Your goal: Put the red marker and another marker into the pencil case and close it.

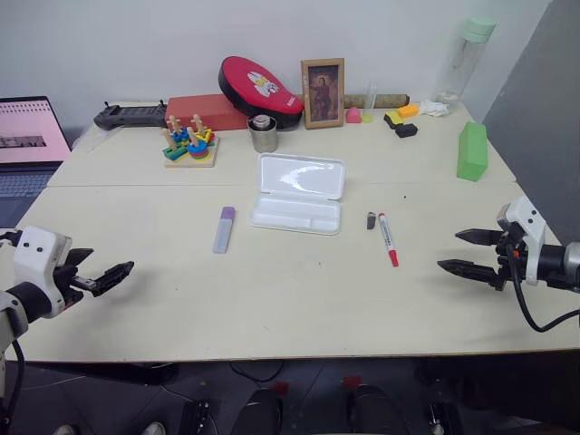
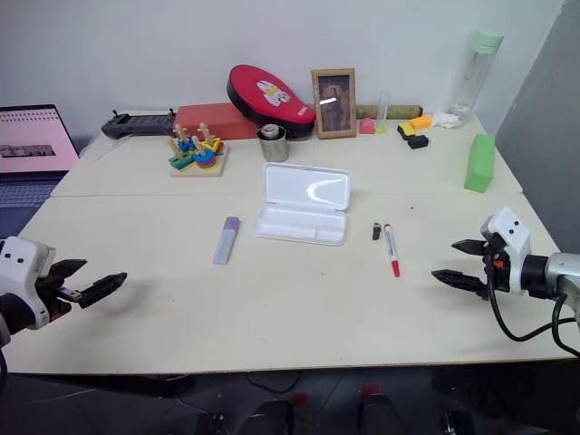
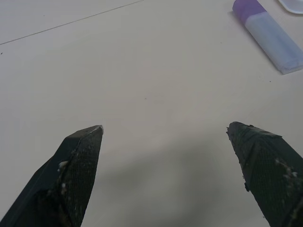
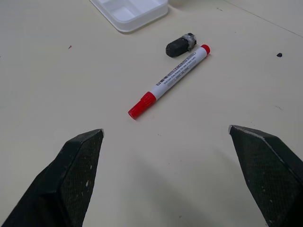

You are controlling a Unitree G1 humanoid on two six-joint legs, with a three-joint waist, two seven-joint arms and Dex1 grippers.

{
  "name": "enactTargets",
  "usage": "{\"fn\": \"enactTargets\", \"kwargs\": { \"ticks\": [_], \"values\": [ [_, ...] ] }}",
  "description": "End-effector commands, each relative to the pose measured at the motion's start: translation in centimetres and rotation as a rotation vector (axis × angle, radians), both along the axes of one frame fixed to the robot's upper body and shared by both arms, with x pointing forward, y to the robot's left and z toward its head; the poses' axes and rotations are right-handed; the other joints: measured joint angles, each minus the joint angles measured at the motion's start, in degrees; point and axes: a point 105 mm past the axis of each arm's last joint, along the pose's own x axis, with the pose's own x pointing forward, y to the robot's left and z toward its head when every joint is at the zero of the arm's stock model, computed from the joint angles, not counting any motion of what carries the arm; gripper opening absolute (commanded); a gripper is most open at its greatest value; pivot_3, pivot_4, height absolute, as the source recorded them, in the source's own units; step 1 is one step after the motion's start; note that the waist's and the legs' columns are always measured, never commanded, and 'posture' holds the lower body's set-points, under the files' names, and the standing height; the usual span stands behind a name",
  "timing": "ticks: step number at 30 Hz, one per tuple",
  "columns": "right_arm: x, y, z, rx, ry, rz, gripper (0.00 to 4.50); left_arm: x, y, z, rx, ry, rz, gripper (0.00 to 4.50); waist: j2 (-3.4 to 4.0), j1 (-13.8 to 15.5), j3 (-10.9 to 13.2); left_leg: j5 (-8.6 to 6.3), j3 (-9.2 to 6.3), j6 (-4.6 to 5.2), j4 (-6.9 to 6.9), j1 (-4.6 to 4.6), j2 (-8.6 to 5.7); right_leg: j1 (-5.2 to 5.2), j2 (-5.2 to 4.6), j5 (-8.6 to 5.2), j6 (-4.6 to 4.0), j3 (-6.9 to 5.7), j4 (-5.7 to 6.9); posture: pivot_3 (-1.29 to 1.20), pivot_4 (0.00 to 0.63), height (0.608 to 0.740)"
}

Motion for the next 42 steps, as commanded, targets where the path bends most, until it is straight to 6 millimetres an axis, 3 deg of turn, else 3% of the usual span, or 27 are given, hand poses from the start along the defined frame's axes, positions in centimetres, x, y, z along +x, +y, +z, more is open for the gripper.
{"fn": "enactTargets", "kwargs": {
  "ticks": [1, 5, 7, 10, 14, 17, 22, 26, 42],
  "values": [
    [0.0, 0.2, 1.1, 0.005, -0.039, 0.011, 4.46, 0.2, 0.1, 0.7, 0.019, -0.023, -0.004, 4.50, 0.00, 0.00, 0.00, 0.00, 0.00, 0.00, 0.00, 0.00, 0.00, 0.00, 0.00, 0.00, 0.00, 0.00, 0.00, 0.00, 0.150, 0.740],
    [0.0, 0.3, 1.0, 0.007, -0.039, 0.015, 4.46, 0.4, -0.1, 0.7, 0.022, -0.025, -0.012, 4.50, 0.00, 0.00, 0.00, 0.00, 0.01, 0.00, 0.00, 0.00, 0.00, 0.00, 0.00, 0.00, 0.00, 0.01, 0.00, 0.00, 0.150, 0.740],
    [0.1, 0.9, 1.1, 0.012, -0.041, 0.040, 4.46, 1.1, -1.9, 2.2, -0.010, -0.084, -0.065, 4.50, 0.00, 0.01, 0.00, 0.00, 0.01, 0.00, 0.00, 0.00, 0.00, 0.00, 0.00, 0.00, 0.00, 0.00, 0.00, 0.00, 0.150, 0.740],
    [0.7, 3.9, 1.7, 0.032, -0.069, 0.139, 4.46, 2.4, -7.3, 5.8, -0.126, -0.230, -0.239, 4.50, -0.08, 0.06, 0.04, 0.00, 0.00, 0.00, 0.04, 0.00, 0.01, 0.01, 0.00, 0.04, 0.10, 0.00, 0.01, 0.00, 0.150, 0.740],
    [1.7, 6.9, 2.5, 0.054, -0.111, 0.213, 4.46, 2.8, -10.2, 6.9, -0.210, -0.291, -0.326, 4.50, -0.11, -0.12, 0.04, 0.02, 0.02, 0.00, 0.10, -0.01, 0.02, 0.03, 0.02, 0.15, 0.23, 0.04, -0.03, 0.00, 0.150, 0.740],
    [2.8, 10.2, 2.0, 0.035, -0.130, 0.302, 4.46, 3.3, -12.1, 6.7, -0.217, -0.314, -0.381, 4.50, -0.11, -0.69, 0.04, 0.01, 0.15, 0.00, 0.08, 0.07, 0.02, 0.02, 0.03, 0.19, 0.15, 0.17, -0.04, 0.00, 0.150, 0.740],
    [4.6, 13.8, 1.1, -0.004, -0.148, 0.381, 4.46, 3.5, -13.5, 6.7, -0.227, -0.322, -0.445, 4.50, -0.17, -1.08, 0.04, 0.02, 0.19, 0.00, 0.08, 0.00, 0.10, -0.09, 0.13, 0.30, -0.03, 0.21, -0.04, 0.00, 0.150, 0.740],
    [7.0, 17.8, -0.1, -0.038, -0.158, 0.434, 4.46, 3.6, -15.1, 7.1, -0.235, -0.336, -0.506, 4.50, -0.17, -1.38, 0.04, 0.02, 0.19, -0.01, 0.08, 0.01, 0.10, -0.11, 0.14, 0.31, -0.04, 0.24, -0.04, 0.00, 0.150, 0.740],
    [10.1, 21.3, -3.8, -0.142, -0.062, 0.479, 4.46, 3.2, -16.8, 6.2, -0.254, -0.278, -0.559, 4.50, -0.14, -1.63, 0.05, 0.03, 0.24, -0.04, 0.04, 0.08, 0.65, -0.19, 0.72, 0.48, -0.33, 0.32, -0.01, 0.00, 0.150, 0.740]
  ]
}}
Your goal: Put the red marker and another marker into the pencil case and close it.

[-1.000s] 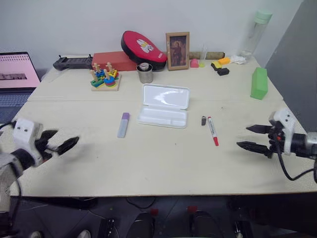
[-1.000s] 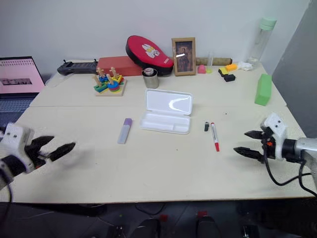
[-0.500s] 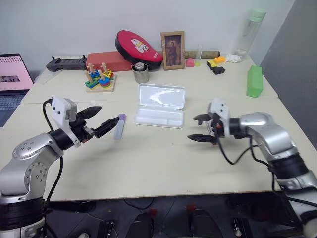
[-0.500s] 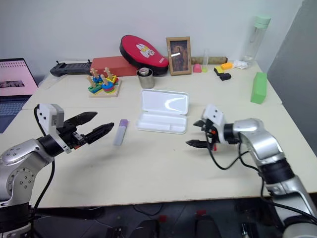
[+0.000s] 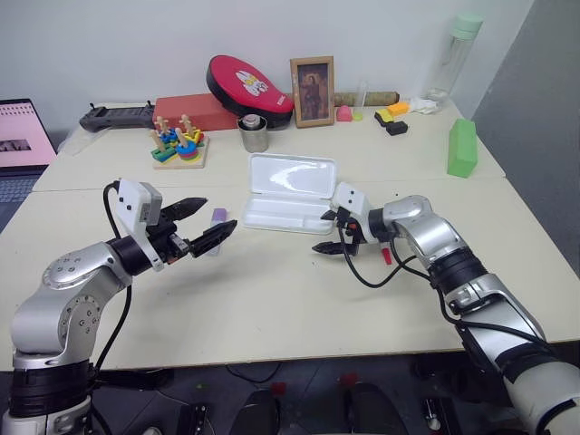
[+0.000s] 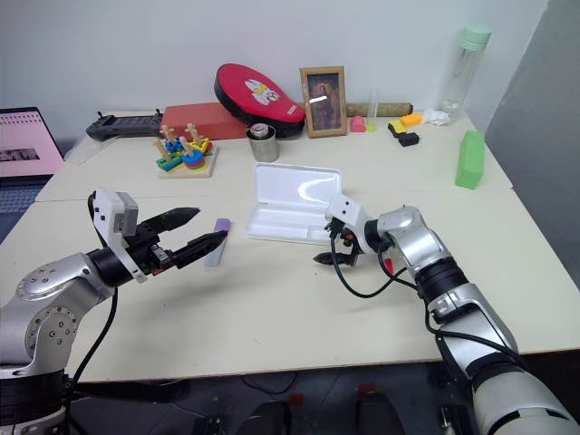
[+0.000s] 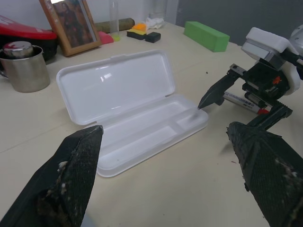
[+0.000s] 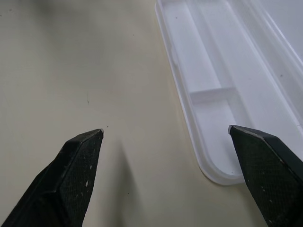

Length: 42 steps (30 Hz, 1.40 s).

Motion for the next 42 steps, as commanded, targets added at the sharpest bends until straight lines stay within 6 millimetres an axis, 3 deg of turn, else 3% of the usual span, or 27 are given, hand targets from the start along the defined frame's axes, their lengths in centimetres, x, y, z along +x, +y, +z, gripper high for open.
{"fn": "enactTargets", "kwargs": {
  "ticks": [1, 6, 9, 24, 26, 34, 42],
  "values": [
    [0.7, 0.9, 0.0, -0.041, -0.028, 0.020, 4.46, -0.1, -0.7, 1.2, 0.003, -0.044, -0.024, 4.50, 0.01, -0.05, 0.00, 0.00, 0.01, 0.00, 0.00, 0.03, 0.08, 0.00, 0.09, 0.04, -0.07, 0.02, 0.00, 0.00, 0.150, 0.740],
    [1.3, 1.6, -0.5, -0.068, -0.016, 0.018, 4.46, -0.1, -1.0, 1.2, 0.004, -0.043, -0.036, 4.50, 0.03, -0.22, 0.02, 0.01, 0.04, -0.01, 0.00, 0.13, 0.22, 0.01, 0.26, 0.09, -0.15, 0.07, 0.06, 0.00, 0.150, 0.740],
    [1.7, 1.8, -0.5, -0.086, -0.016, 0.005, 4.01, -0.1, -1.0, 1.2, 0.004, -0.043, -0.036, 4.50, 0.04, -0.21, 0.02, 0.01, 0.07, -0.02, 0.00, 0.14, 0.21, 0.01, 0.26, 0.10, -0.17, 0.11, 0.06, 0.00, 0.150, 0.740],
    [2.5, 1.2, 0.1, -0.103, -0.032, -0.010, 0.37, -0.2, -1.4, 1.1, 0.002, -0.042, -0.033, 4.50, 0.05, -0.24, 0.03, 0.00, 0.12, -0.02, -0.03, 0.14, 0.21, -0.02, 0.26, 0.11, -0.19, 0.16, 0.04, 0.00, 0.150, 0.740],
    [2.5, 1.1, 0.2, -0.105, -0.038, -0.003, 0.06, -0.2, -1.4, 1.1, -0.001, -0.041, -0.035, 4.50, 0.05, -0.24, 0.03, 0.00, 0.12, -0.02, -0.03, 0.15, 0.21, -0.02, 0.26, 0.11, -0.19, 0.16, 0.05, 0.00, 0.150, 0.740],
    [1.9, 1.4, 1.5, -0.093, -0.152, 0.106, 0.06, -0.3, -1.3, 1.1, 0.003, -0.037, -0.032, 4.50, 0.06, -0.30, 0.04, 0.00, 0.13, -0.02, -0.03, 0.12, 0.21, -0.05, 0.26, 0.11, -0.19, 0.17, 0.04, 0.00, 0.150, 0.740],
    [-1.7, 0.3, -0.3, -0.130, -0.134, 0.260, 0.06, -0.7, -1.3, 0.8, 0.010, -0.016, -0.043, 4.50, 0.06, -0.21, 0.04, -0.01, 0.14, -0.04, -0.03, 0.09, 0.22, -0.05, 0.25, 0.11, -0.19, 0.17, 0.00, 0.00, 0.150, 0.740]
  ]
}}
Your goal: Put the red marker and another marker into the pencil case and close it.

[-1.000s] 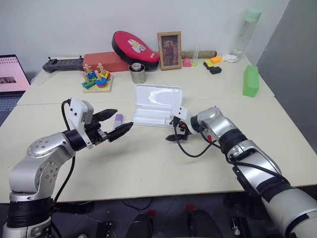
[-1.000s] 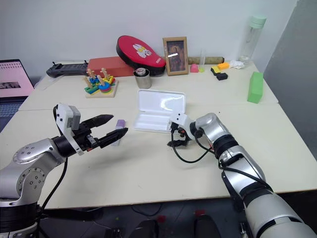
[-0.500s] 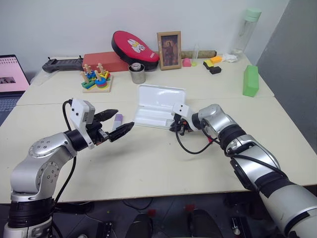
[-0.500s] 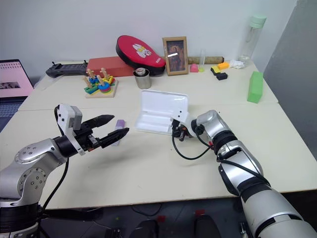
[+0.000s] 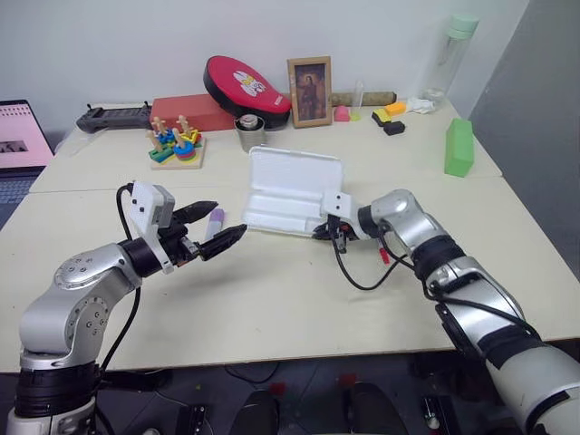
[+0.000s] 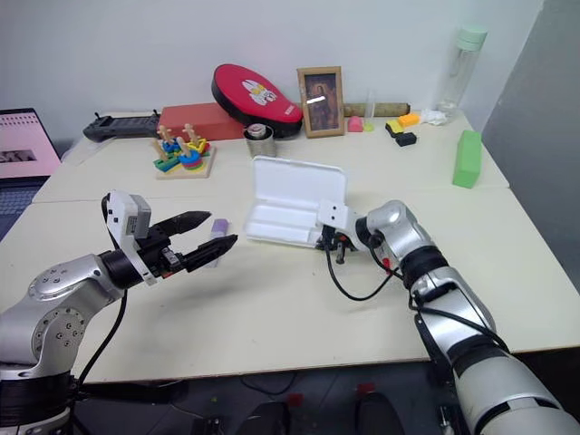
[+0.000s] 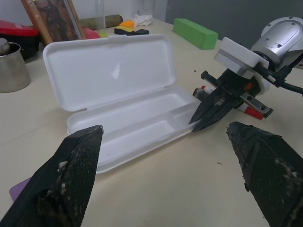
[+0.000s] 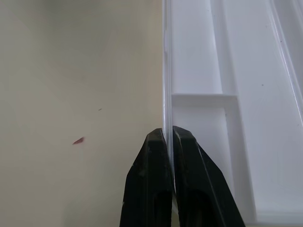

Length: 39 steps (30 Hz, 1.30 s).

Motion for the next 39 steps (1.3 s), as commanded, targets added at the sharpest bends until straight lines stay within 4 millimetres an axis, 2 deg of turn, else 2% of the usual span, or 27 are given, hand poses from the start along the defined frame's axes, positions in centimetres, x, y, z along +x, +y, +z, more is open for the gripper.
{"fn": "enactTargets", "kwargs": {
  "ticks": [1, 5, 11, 20, 23, 32, 37, 39],
  "values": [
    [-1.7, 0.2, 0.7, -0.011, -0.020, 0.089, 0.06, -0.5, -0.4, 1.1, 0.018, -0.037, -0.024, 4.50, 0.03, 0.00, 0.02, 0.00, 0.00, 0.00, 0.00, 0.00, 0.00, 0.00, 0.00, 0.00, 0.00, 0.00, 0.01, 0.00, 0.150, 0.740],
    [-3.0, -0.2, -0.1, -0.034, 0.014, 0.117, 0.06, -0.7, -0.5, 0.8, 0.028, -0.022, -0.037, 4.50, 0.03, 0.19, 0.02, 0.00, 0.02, 0.00, 0.00, 0.06, 0.02, 0.03, 0.01, 0.00, 0.01, 0.01, 0.04, 0.00, 0.150, 0.740],
    [-3.9, -0.3, -0.4, -0.052, 0.033, 0.143, 0.06, -0.8, -0.7, 0.6, 0.034, -0.008, -0.059, 4.50, 0.02, 0.26, 0.01, 0.00, 0.06, 0.00, 0.01, 0.11, 0.03, 0.07, 0.01, -0.01, 0.01, 0.03, 0.02, 0.00, 0.150, 0.740],
    [-3.5, 0.0, -0.1, -0.040, 0.022, 0.128, 0.06, -1.6, -0.9, -0.1, 0.051, 0.035, -0.095, 4.50, 0.02, 0.27, 0.01, 0.00, 0.07, 0.00, 0.00, 0.11, 0.03, 0.07, 0.01, -0.01, 0.01, 0.04, 0.00, 0.00, 0.150, 0.740],
    [-3.4, 0.0, 0.3, -0.030, 0.012, 0.123, 0.56, -1.6, -0.9, -0.2, 0.057, 0.039, -0.098, 4.50, 0.02, 0.28, 0.01, 0.00, 0.07, 0.00, 0.00, 0.12, 0.04, 0.07, 0.01, -0.01, 0.01, 0.03, 0.01, 0.00, 0.150, 0.740],
    [-3.6, -0.2, 1.7, -0.008, -0.002, 0.128, 2.81, -1.2, -1.1, -0.3, 0.061, 0.044, -0.109, 4.50, 0.02, 0.36, 0.01, 0.00, 0.07, 0.00, 0.00, 0.09, 0.04, 0.06, 0.01, -0.01, 0.01, 0.03, -0.01, 0.00, 0.150, 0.740],
    [-4.0, -0.2, 3.5, 0.036, -0.022, 0.127, 4.05, -1.0, -1.4, -0.4, 0.061, 0.046, -0.124, 4.50, 0.03, 0.39, 0.02, 0.00, 0.07, 0.00, 0.00, 0.08, 0.04, 0.05, 0.01, -0.01, 0.01, 0.03, 0.00, 0.00, 0.150, 0.740],
    [-4.2, -0.5, 4.8, 0.072, -0.029, 0.114, 4.44, -1.0, -1.6, -0.4, 0.058, 0.046, -0.132, 4.50, 0.03, 0.40, 0.02, 0.00, 0.07, 0.01, 0.00, 0.08, 0.04, 0.06, 0.01, -0.01, 0.02, 0.03, -0.01, 0.00, 0.150, 0.740]
  ]
}}
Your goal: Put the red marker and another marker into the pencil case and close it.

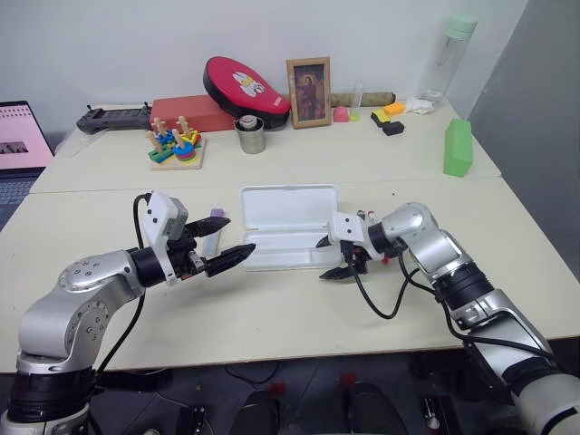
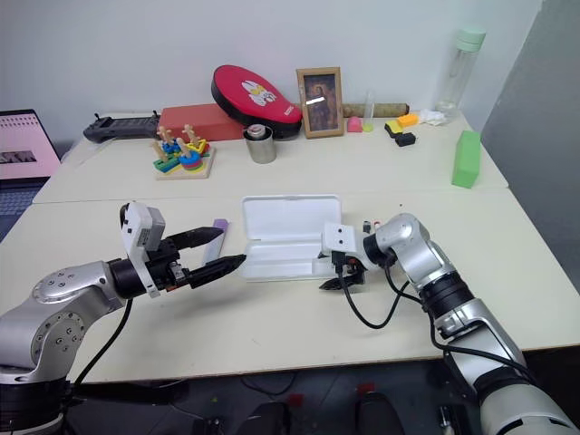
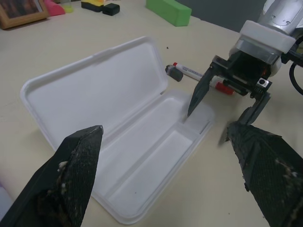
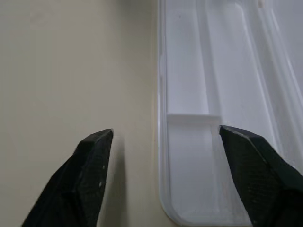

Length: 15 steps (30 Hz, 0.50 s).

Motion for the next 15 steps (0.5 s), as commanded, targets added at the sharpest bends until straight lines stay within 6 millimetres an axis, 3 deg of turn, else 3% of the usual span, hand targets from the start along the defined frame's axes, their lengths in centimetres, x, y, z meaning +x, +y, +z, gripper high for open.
{"fn": "enactTargets", "kwargs": {
  "ticks": [1, 4, 7, 9, 11, 15],
  "values": [
    [-0.5, -0.3, 3.8, 0.111, -0.036, -0.012, 4.44, 0.0, -0.5, 0.8, 0.008, -0.034, -0.029, 4.50, 0.00, 0.00, 0.00, 0.00, 0.00, 0.00, 0.00, -0.01, 0.00, -0.01, 0.00, 0.00, 0.00, 0.01, 0.00, 0.00, 0.150, 0.740],
    [-0.1, -1.8, 6.5, 0.254, -0.019, -0.144, 4.44, 0.0, -0.8, 0.9, 0.001, -0.037, -0.044, 4.50, 0.00, 0.07, 0.00, 0.00, -0.02, 0.00, 0.00, -0.07, 0.00, -0.04, 0.00, 0.00, 0.00, -0.02, -0.02, 0.00, 0.150, 0.740],
    [2.8, -5.1, 7.2, 0.341, -0.007, -0.486, 4.44, -0.1, -1.4, 1.1, -0.010, -0.042, -0.081, 4.50, -0.02, 0.22, -0.01, -0.01, -0.02, 0.00, 0.00, -0.10, -0.01, -0.04, 0.00, 0.00, 0.00, -0.01, -0.03, 0.00, 0.150, 0.740],
    [5.3, -9.4, 6.2, 0.350, 0.004, -0.865, 4.44, 0.0, -1.9, 1.3, 0.001, -0.047, -0.122, 4.50, -0.03, 0.39, -0.02, -0.01, -0.02, 0.00, 0.01, -0.09, -0.01, -0.03, 0.00, 0.00, -0.01, -0.02, -0.01, 0.00, 0.150, 0.740],
    [6.0, -12.7, 4.7, 0.321, 0.011, -1.110, 4.44, 0.1, -2.3, 1.4, 0.017, -0.051, -0.155, 4.50, -0.03, 0.93, -0.02, 0.00, -0.02, 0.00, 0.01, -0.10, -0.02, -0.06, 0.00, 0.01, -0.02, -0.02, 0.02, 0.00, 0.150, 0.740],
    [5.2, -14.8, 1.3, 0.259, 0.057, -1.298, 4.44, 0.7, -3.0, 1.9, 0.034, -0.067, -0.201, 4.50, -0.04, 1.22, -0.03, -0.01, 0.03, 0.01, 0.00, -0.13, -0.02, -0.11, 0.00, 0.02, -0.06, 0.02, -0.02, 0.00, 0.150, 0.740]
  ]
}}
